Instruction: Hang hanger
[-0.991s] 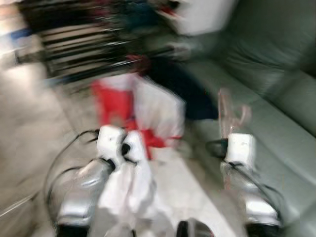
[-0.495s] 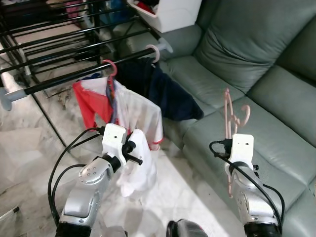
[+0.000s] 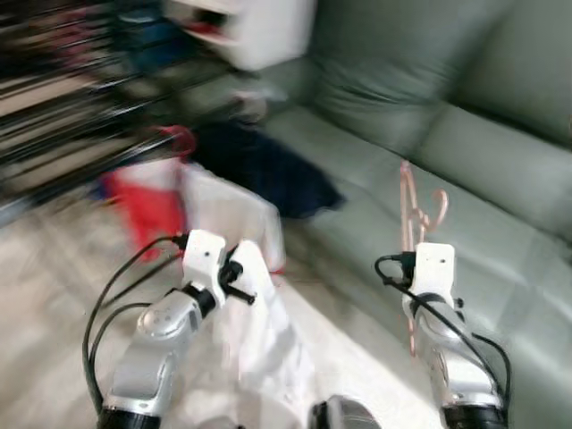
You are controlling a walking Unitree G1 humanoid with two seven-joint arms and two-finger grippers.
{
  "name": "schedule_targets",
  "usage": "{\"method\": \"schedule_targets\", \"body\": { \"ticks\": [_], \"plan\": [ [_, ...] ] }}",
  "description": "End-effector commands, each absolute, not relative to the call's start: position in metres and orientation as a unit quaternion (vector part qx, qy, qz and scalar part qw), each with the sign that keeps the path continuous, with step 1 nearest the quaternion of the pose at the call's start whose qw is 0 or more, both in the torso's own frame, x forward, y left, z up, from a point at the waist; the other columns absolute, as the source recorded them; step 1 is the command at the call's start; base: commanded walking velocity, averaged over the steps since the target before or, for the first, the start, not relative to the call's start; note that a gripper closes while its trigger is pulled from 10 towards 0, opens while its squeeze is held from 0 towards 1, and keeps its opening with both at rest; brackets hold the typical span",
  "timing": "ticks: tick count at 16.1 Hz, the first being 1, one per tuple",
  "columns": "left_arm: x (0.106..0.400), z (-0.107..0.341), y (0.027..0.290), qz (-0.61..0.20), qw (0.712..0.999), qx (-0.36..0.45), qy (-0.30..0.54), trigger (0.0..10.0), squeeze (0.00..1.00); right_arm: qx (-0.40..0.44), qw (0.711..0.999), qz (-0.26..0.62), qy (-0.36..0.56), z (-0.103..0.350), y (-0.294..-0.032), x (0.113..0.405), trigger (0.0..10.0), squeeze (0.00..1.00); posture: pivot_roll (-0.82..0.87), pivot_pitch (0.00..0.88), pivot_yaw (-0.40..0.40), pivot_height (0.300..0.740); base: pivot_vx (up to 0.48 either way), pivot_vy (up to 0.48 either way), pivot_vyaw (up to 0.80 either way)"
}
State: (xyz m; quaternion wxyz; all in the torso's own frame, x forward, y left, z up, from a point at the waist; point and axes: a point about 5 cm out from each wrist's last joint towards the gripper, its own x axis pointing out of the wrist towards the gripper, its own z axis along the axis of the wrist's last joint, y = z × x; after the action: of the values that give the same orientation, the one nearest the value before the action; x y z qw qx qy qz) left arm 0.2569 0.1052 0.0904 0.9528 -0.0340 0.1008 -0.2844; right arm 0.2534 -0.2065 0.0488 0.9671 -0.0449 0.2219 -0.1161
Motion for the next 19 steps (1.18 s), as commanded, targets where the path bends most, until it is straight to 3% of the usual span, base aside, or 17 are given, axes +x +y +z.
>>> {"method": "schedule_targets", "body": {
  "ticks": [1,6,9,10,12,14,15,19],
  "plan": [
    [0.257,0.097,0.110,-0.280,0.956,-0.022,0.084,10.0,0.00,-0.040,0.971,-0.110,0.208,0.055,-0.202,0.259,10.0,0.00,0.00,0.053,-0.019,0.740,0.000,0.289,0.00],
    [0.257,0.100,0.110,-0.286,0.956,-0.001,0.068,10.0,0.00,-0.043,0.971,-0.107,0.207,0.055,-0.201,0.259,10.0,0.00,0.00,0.052,-0.021,0.740,0.000,0.000,0.00],
    [0.263,0.108,0.115,-0.287,0.954,0.085,0.031,10.0,0.00,-0.044,0.972,-0.105,0.208,0.055,-0.201,0.259,10.0,0.00,0.00,0.050,-0.022,0.740,0.000,0.000,0.00],
    [0.268,0.113,0.121,-0.283,0.947,0.149,0.006,10.0,0.00,-0.046,0.971,-0.101,0.213,0.054,-0.201,0.258,10.0,0.00,0.00,0.050,-0.022,0.740,0.000,0.000,0.00],
    [0.267,0.112,0.123,-0.372,0.869,0.326,-0.005,10.0,0.00,-0.063,0.970,-0.092,0.215,0.055,-0.204,0.255,10.0,0.00,0.00,0.049,-0.024,0.740,0.000,0.000,0.00],
    [0.268,0.098,0.135,-0.404,0.810,0.421,0.053,10.0,0.00,-0.073,0.974,-0.101,0.188,0.061,-0.208,0.256,10.0,0.00,0.00,0.049,-0.024,0.740,0.000,0.000,0.00],
    [0.274,0.096,0.148,-0.392,0.804,0.441,0.075,10.0,0.00,-0.078,0.978,-0.097,0.169,0.066,-0.208,0.260,10.0,0.00,-0.01,0.044,-0.022,0.740,0.000,0.000,0.00],
    [0.289,0.110,0.146,-0.329,0.861,0.387,0.025,10.0,0.00,-0.074,0.978,-0.089,0.175,0.064,-0.203,0.262,10.0,0.00,0.00,0.040,-0.024,0.740,0.000,0.000,0.00]
  ]
}}
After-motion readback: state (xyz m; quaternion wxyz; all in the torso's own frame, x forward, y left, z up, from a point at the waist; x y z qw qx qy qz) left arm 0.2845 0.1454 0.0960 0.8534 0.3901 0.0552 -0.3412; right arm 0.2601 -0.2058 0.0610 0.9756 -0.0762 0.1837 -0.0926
